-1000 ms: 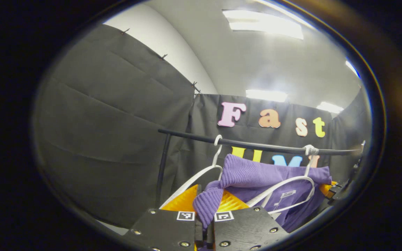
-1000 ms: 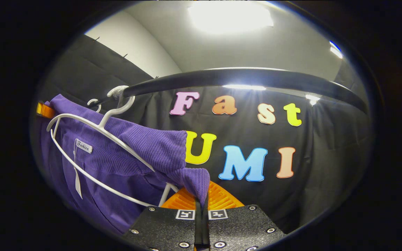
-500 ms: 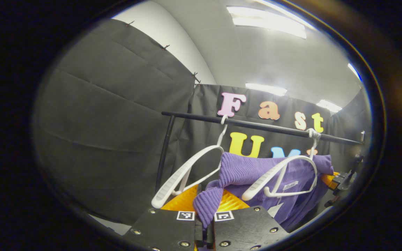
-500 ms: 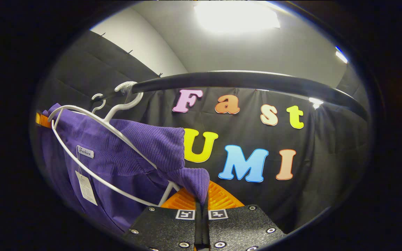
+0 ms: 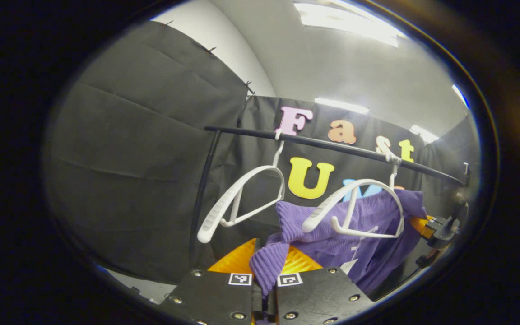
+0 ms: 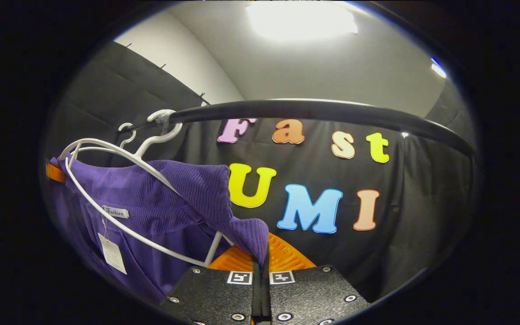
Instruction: Grasp the clothes on the hanger with both hands and then place them into the laundry hamper below.
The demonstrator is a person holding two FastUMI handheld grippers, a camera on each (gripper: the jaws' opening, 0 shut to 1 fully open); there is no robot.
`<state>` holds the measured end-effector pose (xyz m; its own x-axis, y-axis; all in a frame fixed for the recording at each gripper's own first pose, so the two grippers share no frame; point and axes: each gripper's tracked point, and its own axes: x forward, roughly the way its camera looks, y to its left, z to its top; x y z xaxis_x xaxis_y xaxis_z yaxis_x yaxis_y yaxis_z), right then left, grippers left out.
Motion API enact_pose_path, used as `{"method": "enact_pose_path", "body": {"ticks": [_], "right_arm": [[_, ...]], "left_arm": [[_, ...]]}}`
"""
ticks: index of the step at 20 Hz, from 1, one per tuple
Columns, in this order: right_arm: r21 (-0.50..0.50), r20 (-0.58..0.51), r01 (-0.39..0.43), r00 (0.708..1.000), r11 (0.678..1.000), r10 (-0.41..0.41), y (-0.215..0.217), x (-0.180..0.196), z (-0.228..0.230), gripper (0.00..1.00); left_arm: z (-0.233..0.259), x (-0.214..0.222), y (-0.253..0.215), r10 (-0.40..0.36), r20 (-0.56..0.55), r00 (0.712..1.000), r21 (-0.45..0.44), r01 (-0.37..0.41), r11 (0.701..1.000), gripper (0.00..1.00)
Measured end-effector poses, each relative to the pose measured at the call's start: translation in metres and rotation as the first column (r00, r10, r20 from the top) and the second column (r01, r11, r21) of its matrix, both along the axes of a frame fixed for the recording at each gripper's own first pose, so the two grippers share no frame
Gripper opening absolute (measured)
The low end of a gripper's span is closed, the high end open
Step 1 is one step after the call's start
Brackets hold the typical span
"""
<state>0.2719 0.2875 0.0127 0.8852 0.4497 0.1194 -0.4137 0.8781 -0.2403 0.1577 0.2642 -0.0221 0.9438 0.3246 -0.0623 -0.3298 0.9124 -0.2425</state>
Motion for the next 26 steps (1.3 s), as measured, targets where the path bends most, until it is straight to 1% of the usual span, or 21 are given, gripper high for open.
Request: {"method": "enact_pose_path", "body": {"ticks": [4,5,6,9,13,17,19,20,22,24,26], "right_arm": [[0.0,-0.022,0.025,0.999,1.0,-0.025,-0.021,0.008,-0.006,0.0],[-0.006,-0.021,0.032,0.999,0.999,-0.032,-0.027,0.01,-0.008,0.0],[-0.01,-0.02,0.036,0.999,0.999,-0.036,-0.031,0.012,-0.008,0.0],[-0.005,-0.039,0.038,0.999,0.999,-0.038,-0.042,0.011,-0.015,0.0],[-0.024,-0.022,0.032,0.999,0.999,-0.033,-0.052,0.015,-0.018,0.0],[0.005,-0.085,0.054,0.995,0.999,-0.054,-0.072,0.03,-0.036,0.0],[-0.014,-0.099,0.069,0.993,0.998,-0.07,-0.081,0.036,-0.045,0.0],[-0.018,-0.113,0.061,0.992,0.998,-0.063,-0.082,0.033,-0.054,0.0],[-0.034,-0.133,0.018,0.991,0.999,-0.023,-0.079,0.022,-0.072,0.0],[-0.044,-0.16,-0.002,0.987,0.999,-0.005,-0.082,0.014,-0.092,0.0],[-0.027,-0.213,-0.001,0.977,1.0,-0.005,-0.088,0.014,-0.11,0.0]], "left_arm": [[-0.002,0.007,-0.024,-0.03,-0.001,1.0,-0.007,0.03,1.0,0.05],[-0.002,0.01,-0.03,-0.033,-0.003,0.999,-0.007,0.033,0.999,0.0],[-0.003,0.014,-0.034,-0.036,-0.006,0.999,-0.009,0.036,0.999,0.05],[-0.009,0.026,-0.046,-0.041,-0.017,0.999,-0.021,0.04,0.999,0.05],[-0.013,0.037,-0.064,-0.035,-0.035,0.999,-0.03,0.034,0.999,0.05],[-0.015,0.048,-0.087,-0.041,-0.05,0.998,-0.028,0.04,0.999,0.05],[-0.018,0.053,-0.103,-0.046,-0.067,0.997,-0.021,0.045,0.999,0.05],[-0.022,0.053,-0.11,-0.046,-0.077,0.996,-0.02,0.045,0.999,0.05],[-0.028,0.056,-0.124,-0.045,-0.1,0.994,-0.023,0.043,0.999,0.05],[-0.034,0.059,-0.14,-0.047,-0.121,0.992,-0.024,0.044,0.999,0.05],[-0.042,0.059,-0.153,-0.061,-0.144,0.988,-0.032,0.057,0.998,0.05]]}}
